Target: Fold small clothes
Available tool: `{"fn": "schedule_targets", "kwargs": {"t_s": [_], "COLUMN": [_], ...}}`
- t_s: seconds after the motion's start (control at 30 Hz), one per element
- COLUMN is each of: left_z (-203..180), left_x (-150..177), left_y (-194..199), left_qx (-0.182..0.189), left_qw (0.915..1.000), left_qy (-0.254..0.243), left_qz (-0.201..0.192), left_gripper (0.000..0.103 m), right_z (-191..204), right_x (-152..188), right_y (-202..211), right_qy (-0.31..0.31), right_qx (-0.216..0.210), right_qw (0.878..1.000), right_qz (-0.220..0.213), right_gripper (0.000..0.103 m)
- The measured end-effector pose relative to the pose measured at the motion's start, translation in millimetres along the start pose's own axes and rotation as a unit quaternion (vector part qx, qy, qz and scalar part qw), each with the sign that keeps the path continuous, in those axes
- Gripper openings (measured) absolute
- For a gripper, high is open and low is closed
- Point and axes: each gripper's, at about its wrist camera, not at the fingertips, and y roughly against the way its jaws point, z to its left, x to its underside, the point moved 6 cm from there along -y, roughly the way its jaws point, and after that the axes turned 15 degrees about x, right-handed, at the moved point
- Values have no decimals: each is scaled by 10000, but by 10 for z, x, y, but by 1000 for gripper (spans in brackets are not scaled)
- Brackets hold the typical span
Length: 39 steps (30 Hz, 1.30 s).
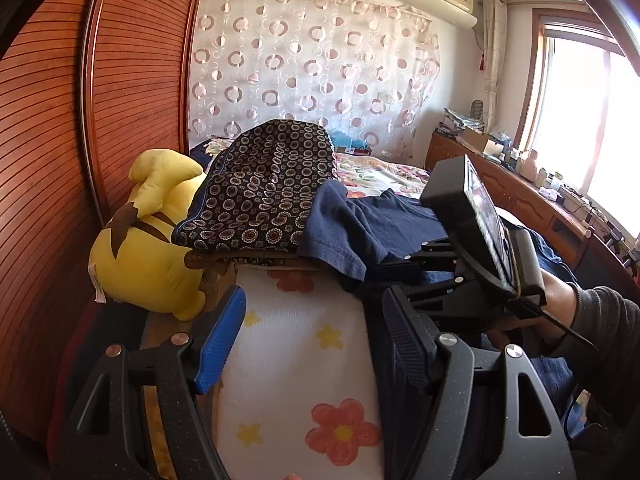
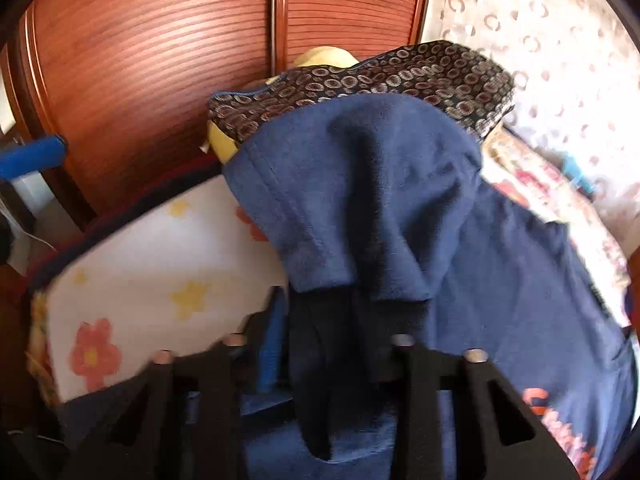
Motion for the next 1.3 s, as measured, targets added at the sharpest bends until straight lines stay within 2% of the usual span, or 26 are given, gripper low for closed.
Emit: {"fn": "schedule_targets", "kwargs": {"t_s": [0.03, 0.1, 0.23, 0.33, 0.4, 0.47, 0.57, 0.6, 0.7, 0.83, 0.97, 1.1, 1.23, 1.3], "left_z": [-1, -10, -39, -54, -63, -79, -107, -117, -142, -199, -233, -259, -267, -272], "left_x": [4, 9, 6, -2, -10, -13, -4, -7, 15, 40, 46, 57, 84, 101], "left_y": [-2, -5, -21, -38, -35, -41, -66, -79, -131, -199, -238, -252, -268, -272], "left_qx": [6, 21, 51, 60, 82, 94, 121, 125, 156, 182, 198, 231, 262, 282], "left_qw": [10000, 10000, 10000, 10000, 10000, 9999, 9999, 9999, 9998, 9997, 9996, 9994, 9993, 9993], "left_qy": [3, -6, -25, -33, -35, -54, -70, -73, -66, -81, -103, -114, -98, -91], "left_qz": [-1, -2, 14, 25, 13, 16, 34, 41, 82, 148, 191, 215, 239, 246], "left_gripper": [72, 72, 72, 72, 72, 72, 72, 72, 72, 72, 72, 72, 72, 72], "right_z": [-10, -55, -289, -532, -712, -922, -1182, -1228, -1314, -1225, -1034, -732, -665, -679], "right_x": [-32, -87, -131, -157, -109, -33, 243, 336, 577, 566, 545, 535, 572, 575], "right_y": [-2, -24, 382, 554, 616, 578, 489, 464, 425, 555, 594, 380, 85, -8], "right_qy": [57, -54, -676, -1098, -1333, -1599, -1984, -2026, -2065, -2022, -1764, -1231, -796, -730], "right_qx": [64, 14, -94, -82, 88, 286, 584, 666, 888, 709, 285, -18, 194, 241], "right_qw": [10000, 10000, 9963, 9906, 9871, 9834, 9773, 9764, 9743, 9762, 9825, 9916, 9966, 9970], "right_qz": [-34, -77, -528, -806, -886, -807, -455, -338, -139, -344, -520, -406, 21, 103], "right_gripper": [9, 7, 7, 7, 6, 6, 7, 10, 18, 26, 26, 26, 26, 24]}}
